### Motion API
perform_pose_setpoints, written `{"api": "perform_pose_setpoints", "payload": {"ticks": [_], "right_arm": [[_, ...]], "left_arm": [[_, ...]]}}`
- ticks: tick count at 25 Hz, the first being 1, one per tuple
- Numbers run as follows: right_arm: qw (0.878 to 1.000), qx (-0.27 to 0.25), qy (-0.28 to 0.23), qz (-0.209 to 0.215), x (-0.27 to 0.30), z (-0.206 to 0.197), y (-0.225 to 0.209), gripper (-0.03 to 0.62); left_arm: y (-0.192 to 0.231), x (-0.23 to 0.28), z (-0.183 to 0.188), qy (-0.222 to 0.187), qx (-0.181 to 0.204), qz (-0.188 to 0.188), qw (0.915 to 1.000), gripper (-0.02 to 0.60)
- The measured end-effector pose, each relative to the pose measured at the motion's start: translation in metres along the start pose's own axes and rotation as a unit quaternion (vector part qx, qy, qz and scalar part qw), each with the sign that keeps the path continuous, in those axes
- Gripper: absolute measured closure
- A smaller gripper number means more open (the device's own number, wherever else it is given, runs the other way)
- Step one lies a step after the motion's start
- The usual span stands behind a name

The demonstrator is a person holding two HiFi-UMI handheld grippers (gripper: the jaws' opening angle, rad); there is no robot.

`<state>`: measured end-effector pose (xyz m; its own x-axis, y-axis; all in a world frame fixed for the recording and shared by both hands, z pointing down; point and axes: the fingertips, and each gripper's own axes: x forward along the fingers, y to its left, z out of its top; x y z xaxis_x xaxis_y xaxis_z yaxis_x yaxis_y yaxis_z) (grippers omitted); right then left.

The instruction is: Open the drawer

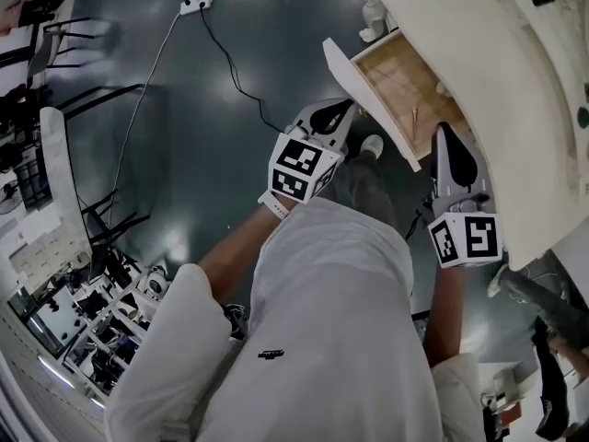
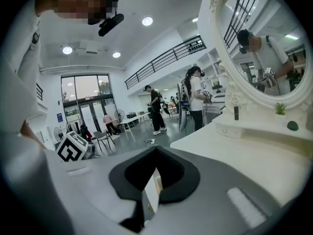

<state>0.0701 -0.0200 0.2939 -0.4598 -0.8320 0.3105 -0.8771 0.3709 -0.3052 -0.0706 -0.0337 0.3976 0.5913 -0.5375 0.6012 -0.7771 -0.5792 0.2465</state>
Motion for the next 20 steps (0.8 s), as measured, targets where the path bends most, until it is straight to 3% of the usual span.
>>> {"api": "perform_pose_setpoints", "payload": {"ticks": [4,20], "right_arm": [[1.0,0.002,-0.015,-0.017,-0.013,0.01,-0.009,0.583],[0.997,-0.043,-0.058,-0.026,-0.067,0.06,0.007,0.583]], "left_arm": [[-0.009,-0.01,0.02,-0.005,-0.026,-0.003,0.9996,0.572],[-0.048,-0.083,0.091,-0.097,-0.024,-0.021,0.9948,0.572]]}}
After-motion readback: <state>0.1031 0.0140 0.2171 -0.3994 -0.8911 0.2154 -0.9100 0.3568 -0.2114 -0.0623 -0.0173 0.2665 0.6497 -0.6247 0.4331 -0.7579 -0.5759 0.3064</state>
